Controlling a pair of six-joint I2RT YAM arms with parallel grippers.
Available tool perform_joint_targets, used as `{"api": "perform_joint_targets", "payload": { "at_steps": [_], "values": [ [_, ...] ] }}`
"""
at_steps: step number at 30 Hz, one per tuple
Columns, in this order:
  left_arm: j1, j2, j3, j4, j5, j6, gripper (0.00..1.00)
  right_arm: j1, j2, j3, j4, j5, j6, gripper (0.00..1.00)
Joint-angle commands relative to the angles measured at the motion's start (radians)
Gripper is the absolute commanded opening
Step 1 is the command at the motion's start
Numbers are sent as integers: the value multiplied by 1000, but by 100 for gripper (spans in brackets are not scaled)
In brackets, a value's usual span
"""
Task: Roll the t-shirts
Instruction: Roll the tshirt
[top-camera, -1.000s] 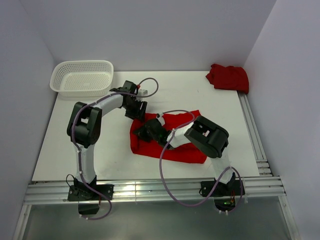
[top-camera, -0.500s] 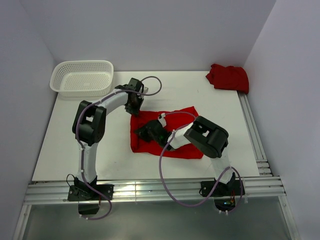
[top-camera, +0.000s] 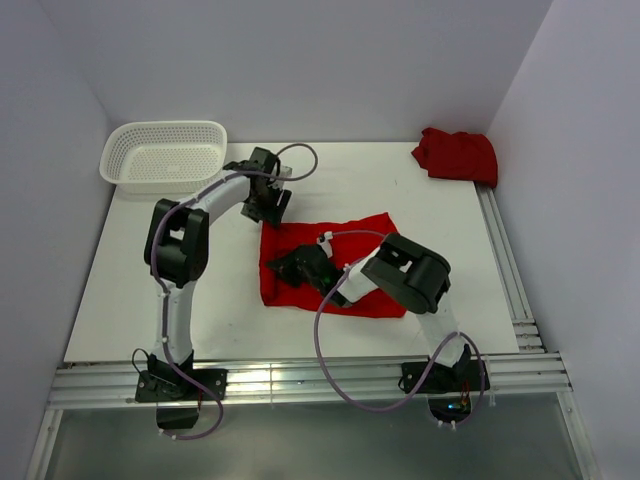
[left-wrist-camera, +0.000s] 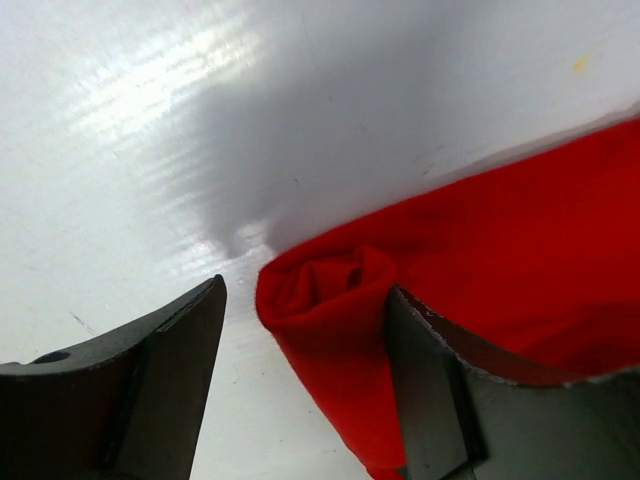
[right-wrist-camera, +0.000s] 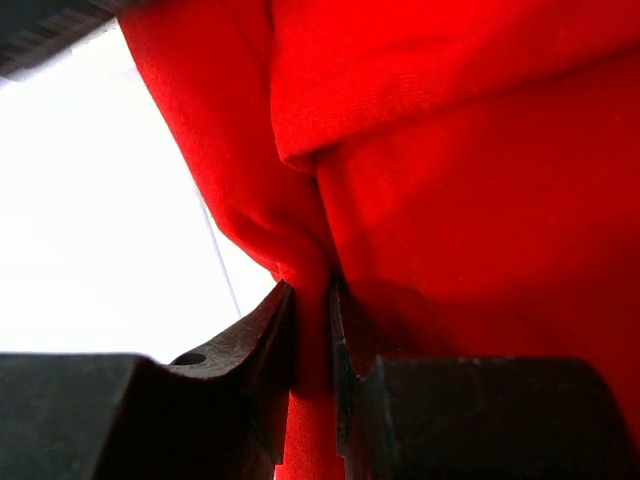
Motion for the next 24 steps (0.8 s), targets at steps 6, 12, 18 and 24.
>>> {"api": "perform_joint_targets", "payload": {
  "at_steps": [6, 12, 18, 24],
  "values": [
    [180, -98, 44, -76, 398, 8, 70, 6, 127, -93, 126, -98, 100, 2],
    [275, -159, -111, -90, 616, 89, 71, 4, 181, -106, 247, -101, 163, 2],
    [300, -132, -270, -51, 789, 143, 72, 6, 190, -97, 245, -101, 172, 2],
    [298, -66, -322, 53, 825, 77, 71, 4, 199, -110, 277, -123, 189, 1]
  ]
}}
